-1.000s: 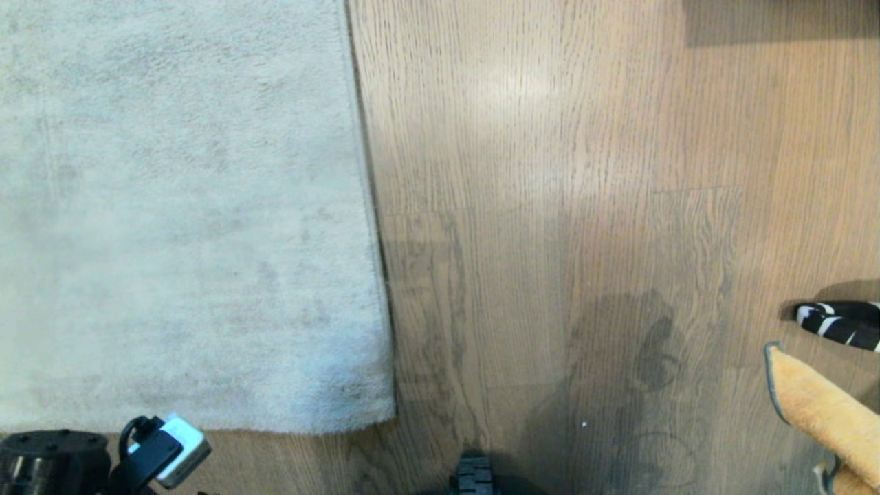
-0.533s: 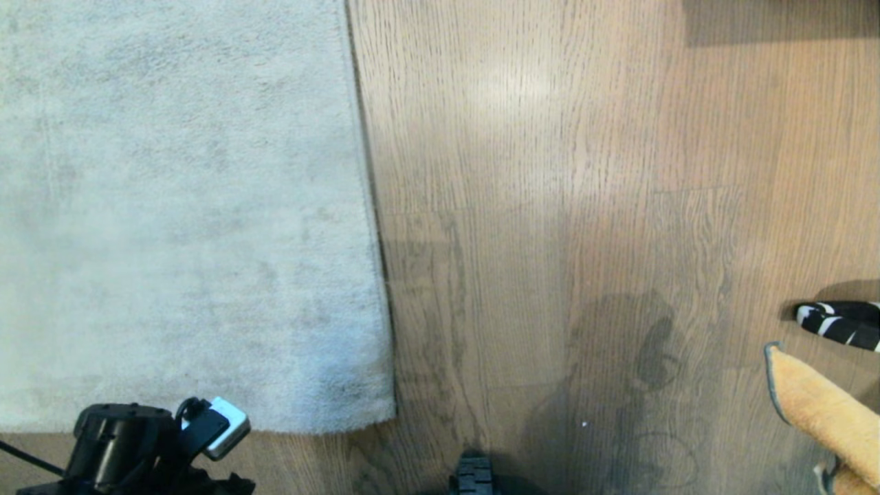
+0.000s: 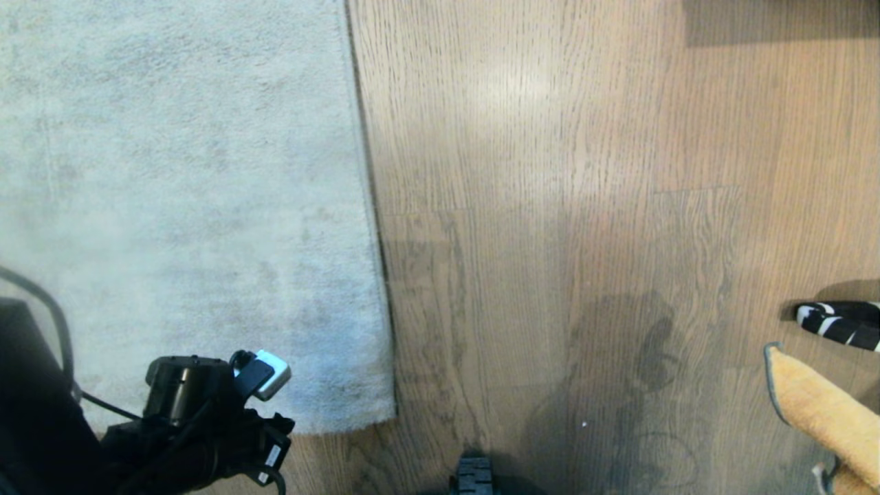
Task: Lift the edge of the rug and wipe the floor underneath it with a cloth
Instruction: Put down the rag
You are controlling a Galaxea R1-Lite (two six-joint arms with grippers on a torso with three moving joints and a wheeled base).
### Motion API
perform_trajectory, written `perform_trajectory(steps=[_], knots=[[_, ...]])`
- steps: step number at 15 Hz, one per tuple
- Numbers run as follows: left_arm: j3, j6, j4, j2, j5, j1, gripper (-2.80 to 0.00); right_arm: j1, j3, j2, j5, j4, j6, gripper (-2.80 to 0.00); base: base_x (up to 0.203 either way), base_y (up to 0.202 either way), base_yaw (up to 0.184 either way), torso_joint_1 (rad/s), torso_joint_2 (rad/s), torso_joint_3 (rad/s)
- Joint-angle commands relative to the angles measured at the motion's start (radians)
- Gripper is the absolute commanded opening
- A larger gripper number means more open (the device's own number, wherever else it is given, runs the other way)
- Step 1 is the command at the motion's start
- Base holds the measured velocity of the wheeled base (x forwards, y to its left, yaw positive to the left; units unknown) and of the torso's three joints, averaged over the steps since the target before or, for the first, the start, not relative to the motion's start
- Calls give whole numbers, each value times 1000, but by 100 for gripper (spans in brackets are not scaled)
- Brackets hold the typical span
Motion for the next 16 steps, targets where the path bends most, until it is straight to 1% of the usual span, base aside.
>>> perform_trajectory(steps=[1, 3, 5, 8, 9, 13, 16], knots=[[-32, 0, -22, 73, -1, -18, -280, 0, 0, 1, 1, 0, -1, -280, 0, 0, 0, 0, 0, 0], [-51, -2, -41, 96, -12, -34, -280, 0, 0, 1, 1, 0, -1, -280, 0, 0, 0, 0, 0, 0], [-52, -5, -58, 122, -50, -41, -280, 0, 0, 1, 1, -1, -1, -280, 0, 0, 0, 0, 0, 0], [-59, 0, -79, 154, -54, -42, -280, 0, 0, 1, 1, -1, -1, -280, 0, 0, 0, 0, 0, 0], [-60, -1, -112, 169, -53, -40, -280, 0, 0, 1, 1, -1, -1, -280, 0, 0, 0, 0, 0, 0], [-63, 2, -180, 197, -51, -33, -280, 0, 0, 1, 1, -1, -1, -280, 0, 0, 0, 0, 0, 0], [-90, -4, -249, 219, -48, -29, -280, 0, 0, 1, 1, -1, -1, -280, 0, 0, 0, 0, 0, 0]])
